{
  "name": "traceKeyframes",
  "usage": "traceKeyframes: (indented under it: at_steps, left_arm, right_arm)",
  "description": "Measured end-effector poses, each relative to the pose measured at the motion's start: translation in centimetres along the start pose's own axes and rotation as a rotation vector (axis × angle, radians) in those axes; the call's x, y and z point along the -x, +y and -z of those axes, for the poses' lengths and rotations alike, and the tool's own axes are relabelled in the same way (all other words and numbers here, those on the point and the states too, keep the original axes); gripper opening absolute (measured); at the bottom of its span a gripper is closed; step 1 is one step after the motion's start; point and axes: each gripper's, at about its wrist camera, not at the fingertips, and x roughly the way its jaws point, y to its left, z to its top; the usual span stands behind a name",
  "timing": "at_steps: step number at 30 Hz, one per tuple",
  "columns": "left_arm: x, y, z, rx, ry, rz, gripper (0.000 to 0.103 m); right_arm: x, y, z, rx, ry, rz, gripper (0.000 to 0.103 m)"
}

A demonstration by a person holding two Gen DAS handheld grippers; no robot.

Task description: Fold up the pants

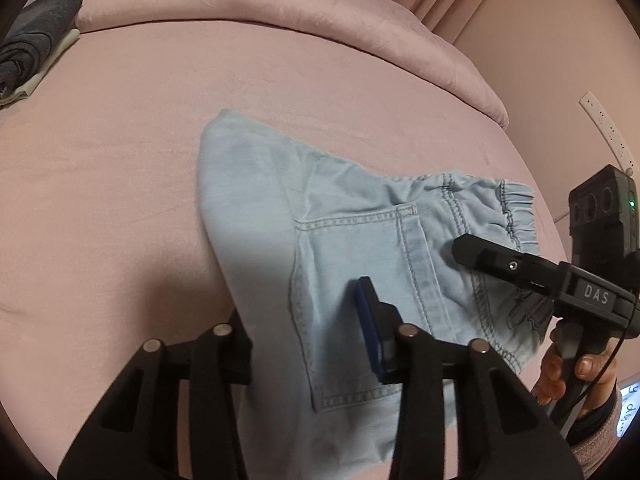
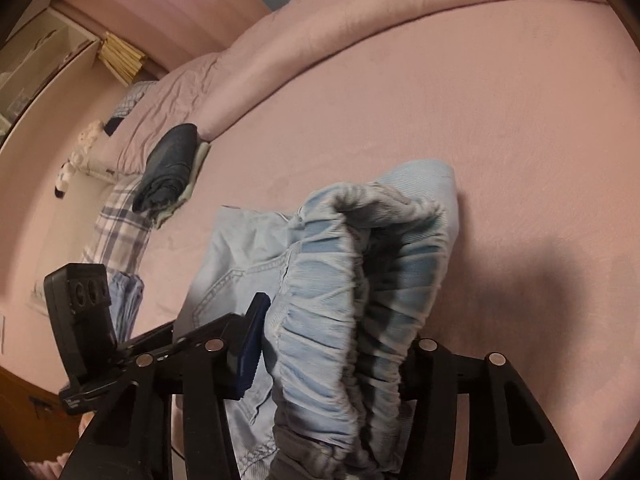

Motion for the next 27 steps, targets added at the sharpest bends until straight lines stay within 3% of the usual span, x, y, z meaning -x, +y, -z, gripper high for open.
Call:
traceKeyframes:
  at_steps: [12, 27]
  left_arm:
    - [3.0, -1.0, -1.5, -0.021, -0.091, -0.006, 0.033]
    - [3.8, 0.5, -3.8, -0.022, -0.112, -0.051, 0.033]
  right_arm:
    - [1.6, 3.5, -0.7, 0.085, -0.062, -0.013, 0.048]
    - [0.3, 5.0, -3.7, 0.132, -0.078, -0.023, 0.048]
